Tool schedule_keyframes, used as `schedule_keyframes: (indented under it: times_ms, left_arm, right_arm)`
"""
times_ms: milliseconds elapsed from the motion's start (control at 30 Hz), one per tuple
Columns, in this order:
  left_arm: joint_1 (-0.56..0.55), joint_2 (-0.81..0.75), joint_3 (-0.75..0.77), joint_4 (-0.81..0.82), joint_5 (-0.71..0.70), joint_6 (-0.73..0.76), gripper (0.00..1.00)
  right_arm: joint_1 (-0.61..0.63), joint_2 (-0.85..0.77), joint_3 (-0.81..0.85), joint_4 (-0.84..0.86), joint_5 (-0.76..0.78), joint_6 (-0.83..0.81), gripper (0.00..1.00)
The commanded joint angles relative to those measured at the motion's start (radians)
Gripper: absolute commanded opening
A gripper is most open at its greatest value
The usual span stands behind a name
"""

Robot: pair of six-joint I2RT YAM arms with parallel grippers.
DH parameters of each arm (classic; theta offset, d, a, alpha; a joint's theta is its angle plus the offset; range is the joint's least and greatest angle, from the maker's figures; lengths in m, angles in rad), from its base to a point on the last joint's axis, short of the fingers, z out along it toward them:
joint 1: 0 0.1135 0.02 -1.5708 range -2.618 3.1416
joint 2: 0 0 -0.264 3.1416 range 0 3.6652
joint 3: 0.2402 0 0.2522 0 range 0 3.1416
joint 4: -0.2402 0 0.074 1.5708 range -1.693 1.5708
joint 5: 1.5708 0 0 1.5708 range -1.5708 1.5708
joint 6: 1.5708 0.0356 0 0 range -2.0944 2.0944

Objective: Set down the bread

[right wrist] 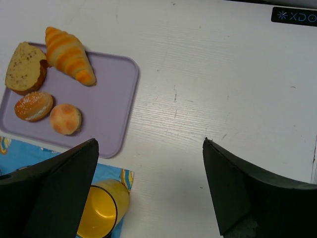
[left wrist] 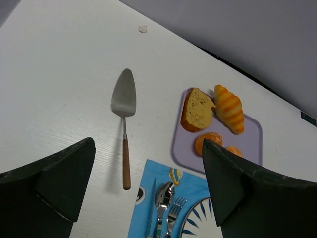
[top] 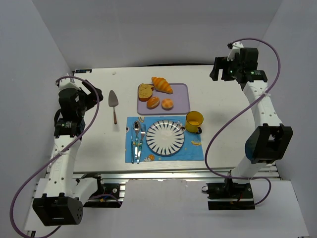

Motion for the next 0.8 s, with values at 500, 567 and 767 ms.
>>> schedule_keyframes:
  times_ms: [500, 567, 767]
  left_arm:
    - [0.002, 0.212, 0.024, -0.15, 0.116, 0.037, 0.7]
    - [-0.001, 0.269, 0.032, -0.185, 0.083, 0.049, 0.75]
    - [-0.111, 0.471, 0.129, -0.254, -0.057, 0.129, 0.78]
  right_arm:
    - [-0.009, -0.049, -0.096, -0.192, -0.75, -0.57, 0.89]
    - [-0.009, -0.045, -0.104, -0.189, -0.753, -0.567, 0.89]
    - [-0.007, -0.052, -0.155, -0.143, -0.742, -0.526, 0.9]
